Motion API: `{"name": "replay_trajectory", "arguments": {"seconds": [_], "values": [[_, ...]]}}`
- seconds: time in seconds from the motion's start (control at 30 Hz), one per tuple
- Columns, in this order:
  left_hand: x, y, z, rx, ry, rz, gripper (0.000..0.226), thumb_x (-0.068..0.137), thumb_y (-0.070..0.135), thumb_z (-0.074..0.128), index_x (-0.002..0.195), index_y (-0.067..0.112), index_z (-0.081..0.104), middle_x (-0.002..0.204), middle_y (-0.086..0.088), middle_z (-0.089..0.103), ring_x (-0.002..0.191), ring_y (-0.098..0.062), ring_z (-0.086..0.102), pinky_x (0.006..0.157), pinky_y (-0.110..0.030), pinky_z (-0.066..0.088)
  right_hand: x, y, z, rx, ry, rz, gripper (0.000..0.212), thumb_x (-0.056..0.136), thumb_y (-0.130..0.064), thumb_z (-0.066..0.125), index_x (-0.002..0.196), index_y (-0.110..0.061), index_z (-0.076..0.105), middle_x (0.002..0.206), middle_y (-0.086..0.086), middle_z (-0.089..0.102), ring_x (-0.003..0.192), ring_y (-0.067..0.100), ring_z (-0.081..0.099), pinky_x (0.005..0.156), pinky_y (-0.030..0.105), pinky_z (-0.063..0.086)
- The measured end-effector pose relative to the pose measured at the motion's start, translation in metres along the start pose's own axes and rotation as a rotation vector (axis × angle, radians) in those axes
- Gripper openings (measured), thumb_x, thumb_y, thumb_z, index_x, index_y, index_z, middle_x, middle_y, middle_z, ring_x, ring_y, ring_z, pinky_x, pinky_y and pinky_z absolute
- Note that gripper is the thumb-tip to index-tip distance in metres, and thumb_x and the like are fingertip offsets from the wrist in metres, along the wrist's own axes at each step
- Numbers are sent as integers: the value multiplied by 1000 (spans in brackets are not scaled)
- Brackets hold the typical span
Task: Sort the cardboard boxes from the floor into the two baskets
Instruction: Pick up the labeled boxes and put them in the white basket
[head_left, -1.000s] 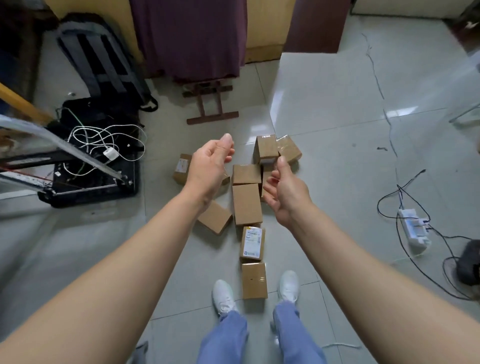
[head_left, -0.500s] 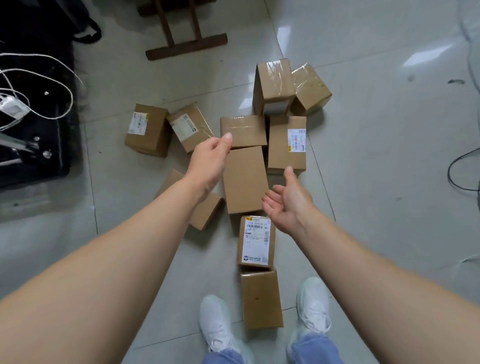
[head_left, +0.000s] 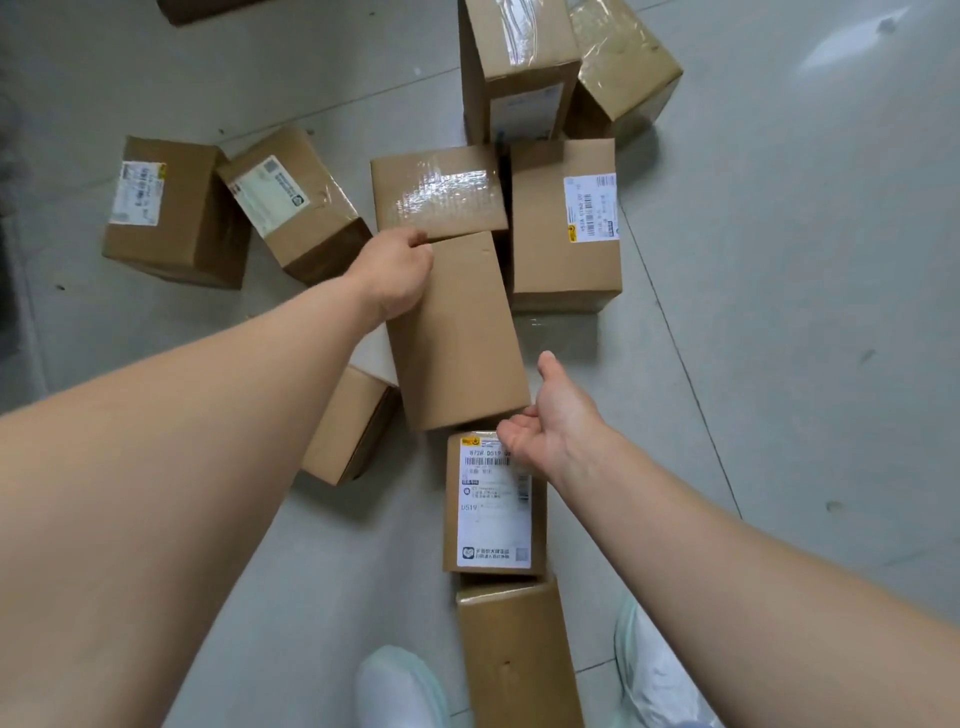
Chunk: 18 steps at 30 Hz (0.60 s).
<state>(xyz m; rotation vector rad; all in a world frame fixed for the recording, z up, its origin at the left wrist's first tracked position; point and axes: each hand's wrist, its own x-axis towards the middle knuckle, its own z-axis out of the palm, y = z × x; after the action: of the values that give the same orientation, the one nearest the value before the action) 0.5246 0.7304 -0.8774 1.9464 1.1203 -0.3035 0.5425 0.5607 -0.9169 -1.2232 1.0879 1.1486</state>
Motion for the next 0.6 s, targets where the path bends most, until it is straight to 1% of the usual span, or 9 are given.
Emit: {"name": "replay_trajectory", "arguments": {"seconds": [0.1,0.13,0.2,0.27,0.33,0.4,0.43,0.5,0.6], "values": [[13,0,4,78,-61,-15,38,103,25,36,131,5,52,131,-13,53,122,-27,47,88,-24,32,9,-2,-1,25,12,9,54,79,-51,65,113,-8,60,109,8,72,111,21,63,86,25,48],[16,-2,4,92,-65,-15,38,103,28,36,128,6,53,126,-12,54,117,-27,49,86,-24,32,10,-2,-1,45,1,9,58,79,-52,65,117,-8,58,113,8,70,112,21,63,88,25,46],[22,-8,5,113,-62,-23,36,102,33,38,124,10,55,120,-9,50,108,-26,49,87,-27,35,10,3,0,82,-14,-8,67,81,-53,63,129,-8,51,125,8,64,118,23,60,105,32,41],[24,-15,6,142,-68,-91,48,100,38,39,137,9,48,138,-12,38,120,-31,45,102,-35,37,6,5,2,93,5,-28,65,86,-52,57,134,-9,47,134,4,57,121,21,55,111,34,33],[20,-25,6,172,-53,-179,53,98,43,41,143,14,42,150,-15,25,133,-37,35,113,-45,30,1,6,3,81,5,-36,49,90,-52,53,118,-12,55,117,2,65,98,22,62,96,36,41],[13,-33,6,120,-26,-220,54,96,45,44,140,15,46,148,-15,31,132,-36,37,112,-48,31,-6,3,4,58,8,-40,39,91,-51,53,99,-13,56,93,4,67,78,23,61,72,39,46],[8,-36,5,70,-15,-228,53,95,45,46,138,14,48,144,-12,38,129,-32,41,109,-45,34,-11,1,6,30,23,-48,36,91,-52,53,97,-16,55,92,5,66,77,23,62,65,38,46],[-5,-39,0,-33,7,-238,46,96,42,48,131,12,50,127,-4,49,114,-25,48,96,-34,38,-24,-1,8,-39,48,-76,37,90,-54,53,106,-20,55,98,6,67,81,24,63,59,35,48],[-30,-28,-18,-173,57,-264,38,98,41,45,120,11,52,109,-1,48,98,-19,46,82,-30,34,-53,-6,11,-77,51,-113,39,90,-54,52,111,-22,56,103,6,69,82,24,66,64,35,54]]}}
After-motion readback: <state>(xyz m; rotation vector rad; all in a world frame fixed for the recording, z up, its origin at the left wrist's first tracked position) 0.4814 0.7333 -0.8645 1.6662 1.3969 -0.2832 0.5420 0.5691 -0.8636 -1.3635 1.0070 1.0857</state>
